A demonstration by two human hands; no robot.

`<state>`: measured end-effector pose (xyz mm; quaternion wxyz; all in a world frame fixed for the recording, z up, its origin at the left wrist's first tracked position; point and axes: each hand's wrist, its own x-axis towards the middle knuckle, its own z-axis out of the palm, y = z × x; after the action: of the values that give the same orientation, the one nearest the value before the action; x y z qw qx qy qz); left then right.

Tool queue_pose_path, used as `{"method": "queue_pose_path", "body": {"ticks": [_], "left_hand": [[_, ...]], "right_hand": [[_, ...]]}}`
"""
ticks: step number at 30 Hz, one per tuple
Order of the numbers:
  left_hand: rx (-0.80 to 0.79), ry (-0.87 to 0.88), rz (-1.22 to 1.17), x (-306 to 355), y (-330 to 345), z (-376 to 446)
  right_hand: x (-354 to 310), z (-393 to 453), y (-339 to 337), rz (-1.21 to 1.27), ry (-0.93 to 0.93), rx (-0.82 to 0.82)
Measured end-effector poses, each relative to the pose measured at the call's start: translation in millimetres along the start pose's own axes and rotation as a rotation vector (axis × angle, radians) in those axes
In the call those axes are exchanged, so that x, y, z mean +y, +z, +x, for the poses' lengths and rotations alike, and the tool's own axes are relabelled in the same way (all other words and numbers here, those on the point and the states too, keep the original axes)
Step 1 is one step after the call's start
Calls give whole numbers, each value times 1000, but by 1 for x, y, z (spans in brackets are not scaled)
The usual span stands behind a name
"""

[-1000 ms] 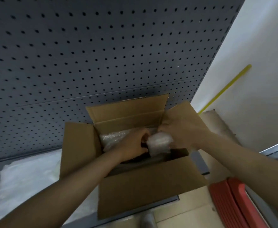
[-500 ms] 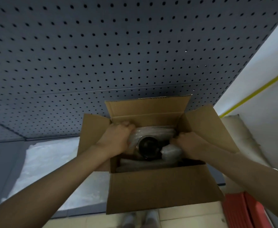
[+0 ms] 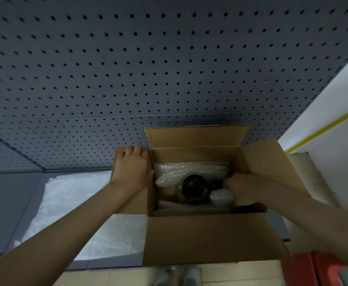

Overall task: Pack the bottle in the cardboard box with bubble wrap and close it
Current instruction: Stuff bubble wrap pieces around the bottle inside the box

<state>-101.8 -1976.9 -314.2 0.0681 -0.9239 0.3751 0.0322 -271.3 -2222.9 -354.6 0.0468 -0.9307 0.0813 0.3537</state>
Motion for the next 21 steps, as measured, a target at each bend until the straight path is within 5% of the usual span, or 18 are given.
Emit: {"method": "queue_pose_path", "body": {"ticks": [3, 14, 21], "left_hand": [[-7, -33, -29, -3, 1, 1], [-7, -82, -103, 1, 7, 0], [4, -66, -114, -3, 6, -3]], "right_hand": [[-7, -5, -4, -153, -25, 169], [-14, 34, 33, -138, 15, -24], [-10, 28, 28, -7, 8, 16]]}}
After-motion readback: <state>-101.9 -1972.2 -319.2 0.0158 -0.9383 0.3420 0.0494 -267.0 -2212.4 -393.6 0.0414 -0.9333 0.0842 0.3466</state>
